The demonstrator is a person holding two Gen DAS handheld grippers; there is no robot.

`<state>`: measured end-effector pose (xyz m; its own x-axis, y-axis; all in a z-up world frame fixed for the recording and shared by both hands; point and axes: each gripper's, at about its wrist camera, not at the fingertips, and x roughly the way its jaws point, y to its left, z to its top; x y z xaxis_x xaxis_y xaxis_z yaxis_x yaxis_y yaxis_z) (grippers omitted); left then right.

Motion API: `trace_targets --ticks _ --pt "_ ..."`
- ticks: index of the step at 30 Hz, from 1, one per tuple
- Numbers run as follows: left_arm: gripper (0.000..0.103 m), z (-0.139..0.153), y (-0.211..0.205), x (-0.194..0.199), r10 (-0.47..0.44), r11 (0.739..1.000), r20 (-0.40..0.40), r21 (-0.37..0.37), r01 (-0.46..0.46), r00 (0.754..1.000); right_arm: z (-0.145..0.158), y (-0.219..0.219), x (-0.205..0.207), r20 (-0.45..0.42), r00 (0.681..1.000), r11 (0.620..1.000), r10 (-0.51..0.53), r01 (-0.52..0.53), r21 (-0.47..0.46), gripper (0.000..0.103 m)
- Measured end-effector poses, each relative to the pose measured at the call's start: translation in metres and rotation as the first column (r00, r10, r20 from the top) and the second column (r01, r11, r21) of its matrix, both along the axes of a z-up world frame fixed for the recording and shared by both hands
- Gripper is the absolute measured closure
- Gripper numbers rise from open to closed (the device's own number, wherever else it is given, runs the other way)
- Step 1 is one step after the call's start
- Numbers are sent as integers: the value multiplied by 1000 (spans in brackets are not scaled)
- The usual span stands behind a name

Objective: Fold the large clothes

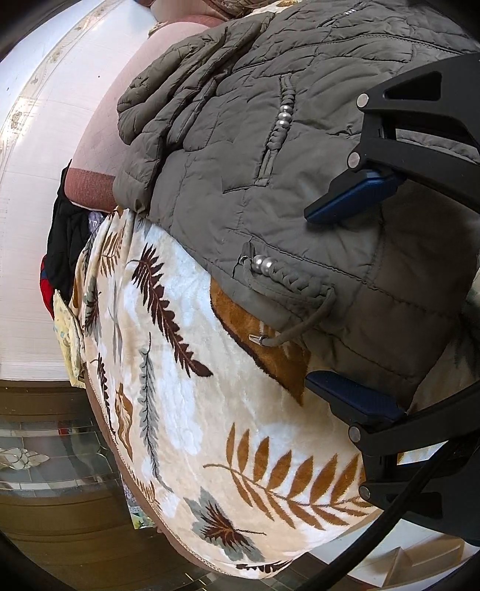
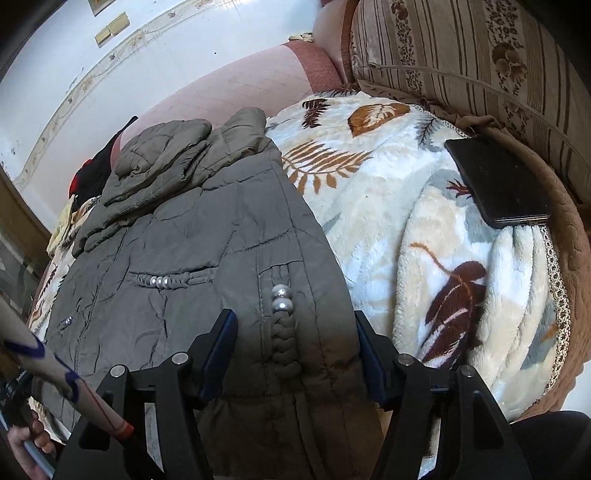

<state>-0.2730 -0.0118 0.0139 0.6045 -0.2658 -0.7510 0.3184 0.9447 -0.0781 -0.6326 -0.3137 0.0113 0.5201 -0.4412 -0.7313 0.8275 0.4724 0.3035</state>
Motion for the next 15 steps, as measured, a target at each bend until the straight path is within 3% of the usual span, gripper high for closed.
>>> trace_targets --ticks 15 --pt "22 5 3 -3 10 1000 18 3 -10 1000 1 0 -3 22 1000 1000 -7 6 16 35"
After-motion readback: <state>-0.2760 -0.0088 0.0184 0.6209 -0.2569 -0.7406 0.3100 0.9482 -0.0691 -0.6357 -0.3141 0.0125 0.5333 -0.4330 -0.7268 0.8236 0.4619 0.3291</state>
